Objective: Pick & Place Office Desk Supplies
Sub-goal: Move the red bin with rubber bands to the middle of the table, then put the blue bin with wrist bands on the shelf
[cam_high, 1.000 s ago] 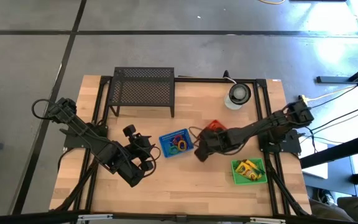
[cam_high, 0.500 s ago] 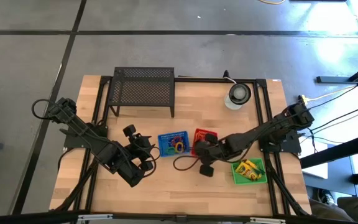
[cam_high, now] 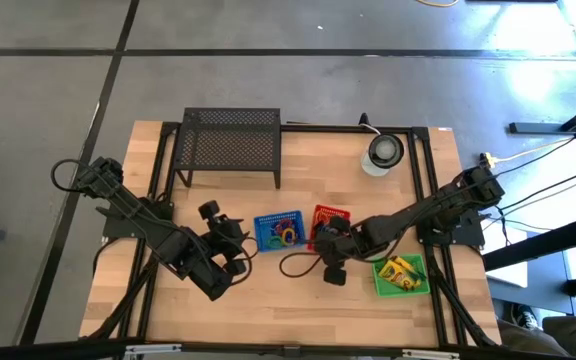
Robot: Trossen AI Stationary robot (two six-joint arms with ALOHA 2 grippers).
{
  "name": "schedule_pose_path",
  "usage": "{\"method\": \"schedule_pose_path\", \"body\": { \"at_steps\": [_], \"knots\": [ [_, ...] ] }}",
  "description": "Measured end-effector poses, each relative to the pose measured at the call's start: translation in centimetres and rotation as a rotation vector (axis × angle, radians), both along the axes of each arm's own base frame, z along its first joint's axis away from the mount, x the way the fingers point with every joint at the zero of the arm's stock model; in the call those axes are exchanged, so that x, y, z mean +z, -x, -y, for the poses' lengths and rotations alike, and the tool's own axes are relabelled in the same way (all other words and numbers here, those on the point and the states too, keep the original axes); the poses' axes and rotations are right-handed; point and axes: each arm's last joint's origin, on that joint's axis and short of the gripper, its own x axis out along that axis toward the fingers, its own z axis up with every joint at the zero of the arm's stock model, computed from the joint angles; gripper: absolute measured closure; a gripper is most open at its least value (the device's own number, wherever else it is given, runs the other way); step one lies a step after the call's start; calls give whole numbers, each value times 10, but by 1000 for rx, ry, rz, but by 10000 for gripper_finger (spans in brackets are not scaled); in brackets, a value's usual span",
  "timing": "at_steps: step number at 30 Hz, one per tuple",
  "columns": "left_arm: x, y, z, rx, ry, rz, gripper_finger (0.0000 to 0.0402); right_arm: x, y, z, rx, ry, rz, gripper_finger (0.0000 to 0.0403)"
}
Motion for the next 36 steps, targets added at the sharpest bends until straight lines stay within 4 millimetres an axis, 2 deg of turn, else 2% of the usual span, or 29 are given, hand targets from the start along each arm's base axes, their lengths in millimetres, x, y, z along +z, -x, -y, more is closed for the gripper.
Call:
{"method": "schedule_pose_path", "body": {
  "at_steps": [4,9,13,20,27,32,36],
  "knots": [
    [-4,-1,1,-76,25,-114,249,10,3,-1,18,-50,-11,275],
    [-21,-12,4,-177,54,-308,249,32,3,-2,-12,-74,-11,271],
    [-45,-28,7,-244,-18,-456,249,49,3,-6,6,-54,37,270],
    [-100,-59,6,-531,-281,-850,249,70,16,-5,10,51,82,270],
    [-147,-82,-6,-675,-244,-1071,262,73,25,-6,-13,120,73,270],
    [-152,-88,-18,-653,-254,-1095,281,73,26,-6,-15,131,69,270],
    [-149,-88,-19,-644,-256,-1095,295,73,26,-6,-15,132,69,270]
  ]
}}
